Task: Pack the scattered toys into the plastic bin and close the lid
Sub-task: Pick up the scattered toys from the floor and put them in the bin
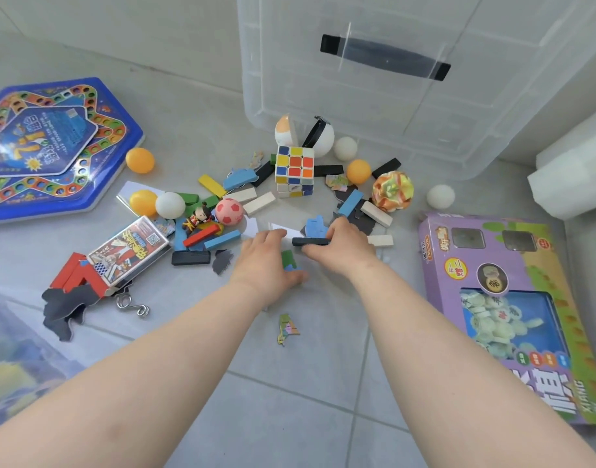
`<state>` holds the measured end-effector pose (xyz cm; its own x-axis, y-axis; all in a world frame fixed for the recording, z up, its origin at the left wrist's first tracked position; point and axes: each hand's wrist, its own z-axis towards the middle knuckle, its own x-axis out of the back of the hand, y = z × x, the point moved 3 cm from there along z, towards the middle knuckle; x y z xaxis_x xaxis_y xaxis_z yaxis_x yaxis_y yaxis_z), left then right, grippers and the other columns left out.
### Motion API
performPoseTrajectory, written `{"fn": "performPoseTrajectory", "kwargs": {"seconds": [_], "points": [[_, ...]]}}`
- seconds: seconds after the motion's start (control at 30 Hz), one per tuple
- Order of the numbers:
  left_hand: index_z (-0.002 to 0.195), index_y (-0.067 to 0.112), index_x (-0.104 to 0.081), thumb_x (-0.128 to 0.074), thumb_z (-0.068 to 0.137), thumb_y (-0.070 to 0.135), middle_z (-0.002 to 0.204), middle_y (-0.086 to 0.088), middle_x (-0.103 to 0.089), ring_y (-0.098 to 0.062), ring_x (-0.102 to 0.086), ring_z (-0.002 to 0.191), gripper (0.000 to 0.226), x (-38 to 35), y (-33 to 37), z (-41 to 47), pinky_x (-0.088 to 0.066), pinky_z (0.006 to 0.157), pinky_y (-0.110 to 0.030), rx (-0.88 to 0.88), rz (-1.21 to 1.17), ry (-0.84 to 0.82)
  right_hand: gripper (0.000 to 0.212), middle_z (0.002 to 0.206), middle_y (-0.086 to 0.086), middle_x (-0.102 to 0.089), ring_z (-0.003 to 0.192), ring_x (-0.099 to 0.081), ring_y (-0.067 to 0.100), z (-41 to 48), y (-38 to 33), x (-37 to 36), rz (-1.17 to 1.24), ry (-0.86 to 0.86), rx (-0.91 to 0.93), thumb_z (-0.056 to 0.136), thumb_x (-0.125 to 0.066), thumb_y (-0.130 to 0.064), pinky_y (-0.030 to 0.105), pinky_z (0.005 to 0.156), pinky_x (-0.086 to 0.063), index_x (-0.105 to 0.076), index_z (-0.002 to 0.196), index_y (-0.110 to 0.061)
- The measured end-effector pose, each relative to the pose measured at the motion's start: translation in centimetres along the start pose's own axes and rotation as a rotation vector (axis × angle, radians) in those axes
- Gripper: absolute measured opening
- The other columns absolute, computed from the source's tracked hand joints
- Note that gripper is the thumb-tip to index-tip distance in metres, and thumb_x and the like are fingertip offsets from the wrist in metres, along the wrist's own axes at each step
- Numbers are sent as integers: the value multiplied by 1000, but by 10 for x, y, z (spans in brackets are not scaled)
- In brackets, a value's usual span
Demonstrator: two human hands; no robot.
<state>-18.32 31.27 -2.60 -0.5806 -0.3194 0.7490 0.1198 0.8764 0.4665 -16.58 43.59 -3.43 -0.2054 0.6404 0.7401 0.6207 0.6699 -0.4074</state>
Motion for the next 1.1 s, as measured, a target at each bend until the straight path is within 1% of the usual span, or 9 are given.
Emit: {"fn": "performPoseTrajectory", "kwargs": {"seconds": [0.13,0.27,0.4,0.5,0.57,0.77,0.83,0.93,1.1], "points": [[137,15,-33,-65,81,29,137,-9,-37,-27,-37,126,66,-8,10,6,-35,102,-33,-23,100,-77,32,123,10,-54,117,-48,30,3,1,-1,73,67,-42,88,-47,-49,39,93,-39,-38,87,-18],[130,8,-38,-70,77,26,131,-10,-38,-28,-44,121,64,-12,11,3,-40,96,-33,64,88,-79,42,89,2,-55,104,-53,26,4,5,0,145,101,-62,84,-58,-40,34,76,-36,-28,61,-23],[124,7,-42,-69,78,27,128,-11,-43,-27,-46,118,56,-17,7,-7,-40,94,-33,97,138,-100,34,91,4,-50,89,-48,23,-7,11,-1,252,137,10,81,-65,-31,32,73,-36,-37,90,-16],[114,5,-49,-61,84,25,122,-12,-51,-29,-51,111,39,-18,2,-14,-42,87,-32,98,181,-79,63,124,11,-55,111,-53,29,-19,15,-5,138,153,122,83,-65,-26,33,88,-42,-30,134,-15],[112,5,-51,-58,86,25,113,-12,-55,-30,-54,107,33,-19,-1,-18,-43,81,-31,111,187,-90,66,135,9,-50,120,-49,28,-24,16,-9,27,111,156,86,-59,-24,33,94,-41,-24,141,-14],[79,15,-43,-64,83,31,75,-3,-53,-20,-52,68,27,-8,-28,-38,-38,59,-24,218,-18,-113,36,128,14,-52,119,-47,29,-35,18,-8,183,64,49,94,-45,-25,32,93,-39,-46,122,-2],[71,17,-42,-63,83,29,61,3,-53,-12,-52,52,28,9,-31,-42,-36,48,-21,200,-84,-79,22,100,12,-56,97,-52,27,-37,20,-4,368,27,7,93,-48,-24,32,80,-40,-53,95,-3],[66,18,-41,-63,83,31,56,5,-52,-5,-50,48,31,46,-20,-48,-35,44,-18,102,-90,-7,41,64,0,-32,62,-35,16,-47,16,-11,281,-153,-16,85,-60,-23,24,52,-26,-32,56,-15],[60,19,-41,-66,80,34,51,2,-46,4,-50,30,35,110,9,-66,-28,24,-7,-77,-127,140,39,92,7,-35,91,-31,22,-57,-2,-31,-107,-193,6,82,-61,-24,22,52,-26,-32,56,-18]]}}
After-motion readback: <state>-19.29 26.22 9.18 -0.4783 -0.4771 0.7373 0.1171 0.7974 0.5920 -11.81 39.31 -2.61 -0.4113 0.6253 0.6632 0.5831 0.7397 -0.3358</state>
